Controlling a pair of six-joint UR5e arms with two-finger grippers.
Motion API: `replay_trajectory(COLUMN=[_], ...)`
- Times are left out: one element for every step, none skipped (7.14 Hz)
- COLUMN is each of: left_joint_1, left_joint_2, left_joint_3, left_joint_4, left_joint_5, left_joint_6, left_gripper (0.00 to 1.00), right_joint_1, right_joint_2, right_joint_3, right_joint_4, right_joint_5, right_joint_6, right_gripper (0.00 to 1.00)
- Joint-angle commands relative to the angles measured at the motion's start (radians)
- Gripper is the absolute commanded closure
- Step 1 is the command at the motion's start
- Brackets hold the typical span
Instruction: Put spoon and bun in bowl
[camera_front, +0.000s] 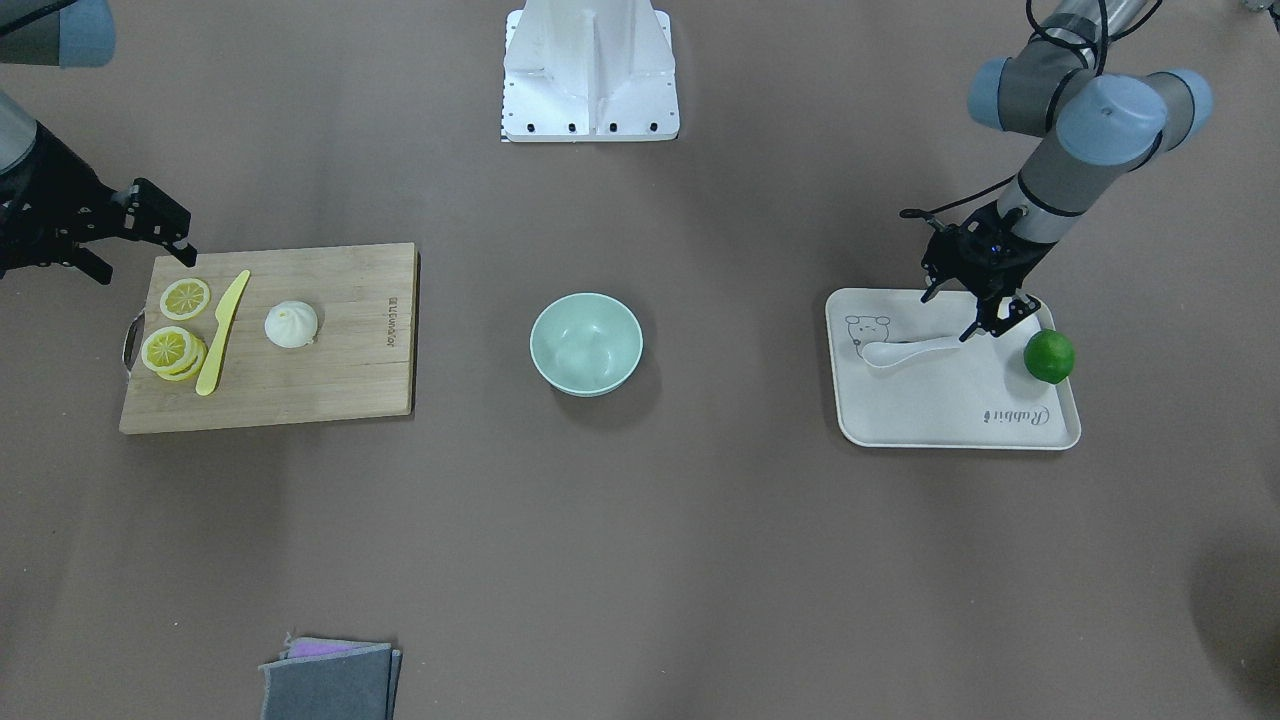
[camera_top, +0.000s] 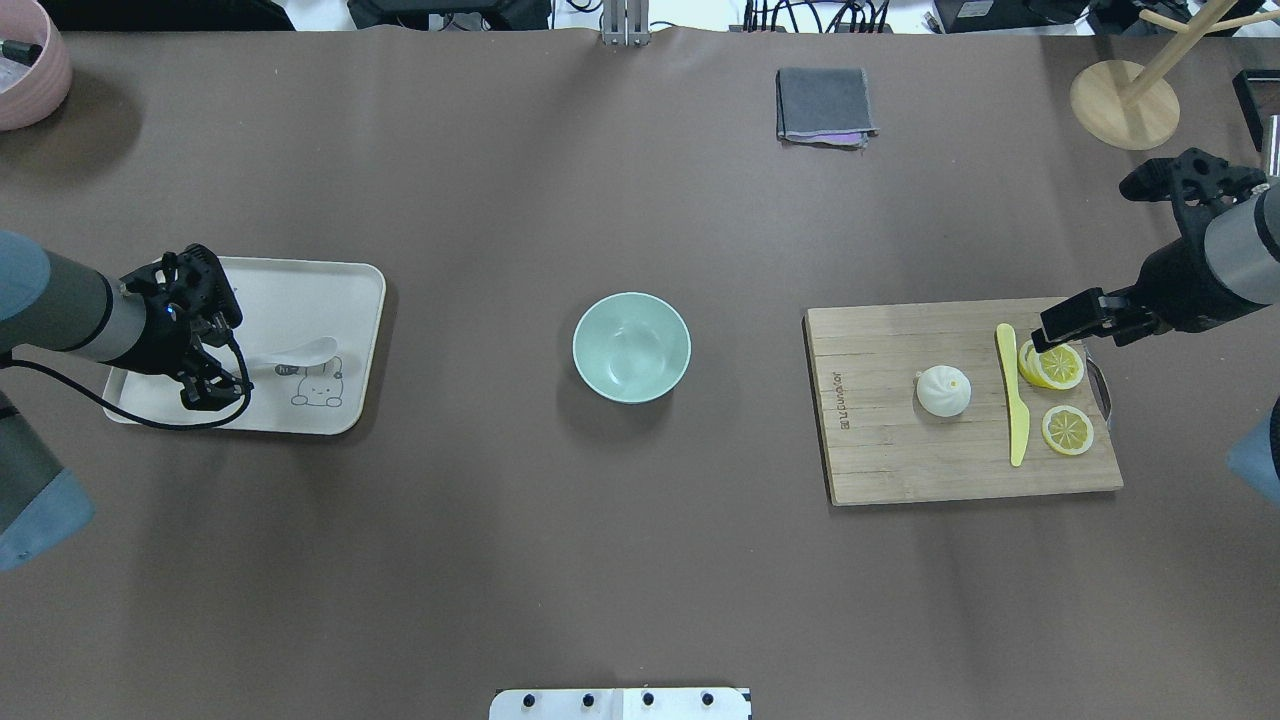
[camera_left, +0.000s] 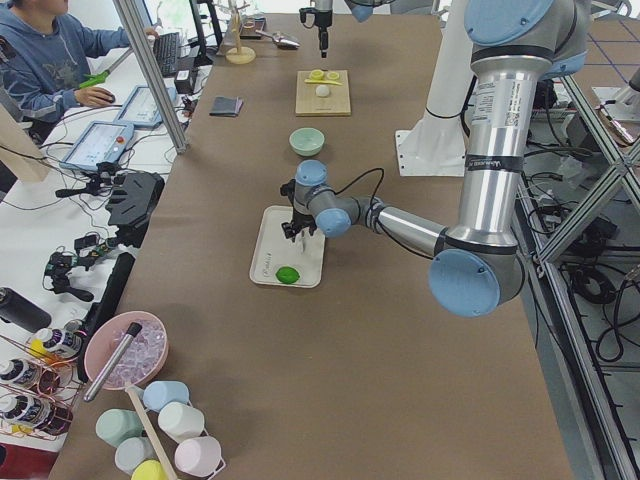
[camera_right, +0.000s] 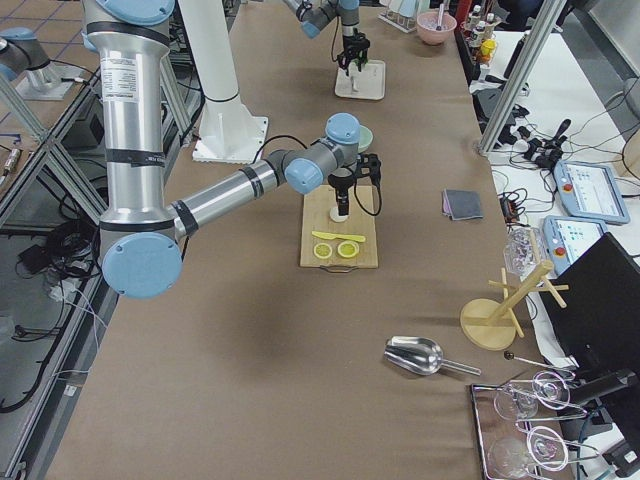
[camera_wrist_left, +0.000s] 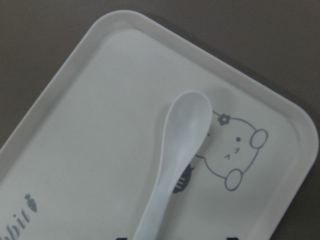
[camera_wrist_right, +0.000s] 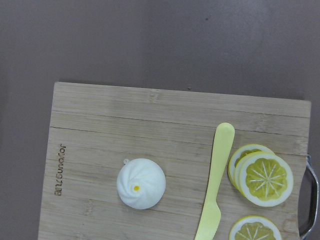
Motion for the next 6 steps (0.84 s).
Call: replay_trajectory(left_joint_1=[0.001, 0.003, 0.004, 0.006, 0.006, 0.006], left_joint_2=[-0.043, -0.042, -0.037, -0.034, -0.033, -0.033], left_joint_3=[0.053, 0.053, 0.055, 0.053, 0.047, 0.044], left_joint_4=[-0.003, -0.003, -0.005, -0.005, -0.003, -0.003], left_joint_5=[0.006, 0.017, 0.032, 0.032, 0.028, 0.022], left_joint_6=[0.008, 0.008, 0.009, 0.008, 0.006, 0.002], left_gripper=[0.37, 0.37, 0.42, 0.42, 0.42, 0.46], right_joint_1=[-0.013, -0.013, -0.013, -0.022, -0.031, -0.033], right_joint_2=[0.005, 0.006, 0.005, 0.006, 0.012, 0.011], right_joint_3=[0.002, 0.003, 0.005, 0.006, 0.015, 0.021], right_joint_4=[0.000, 0.000, 0.000, 0.001, 0.000, 0.000], right_joint_5=[-0.002, -0.002, -0.002, -0.002, -0.002, -0.002], right_joint_6=[0.002, 0.002, 0.005, 0.055, 0.080, 0.080], right_gripper=[0.00, 0.00, 0.00, 0.00, 0.00, 0.00])
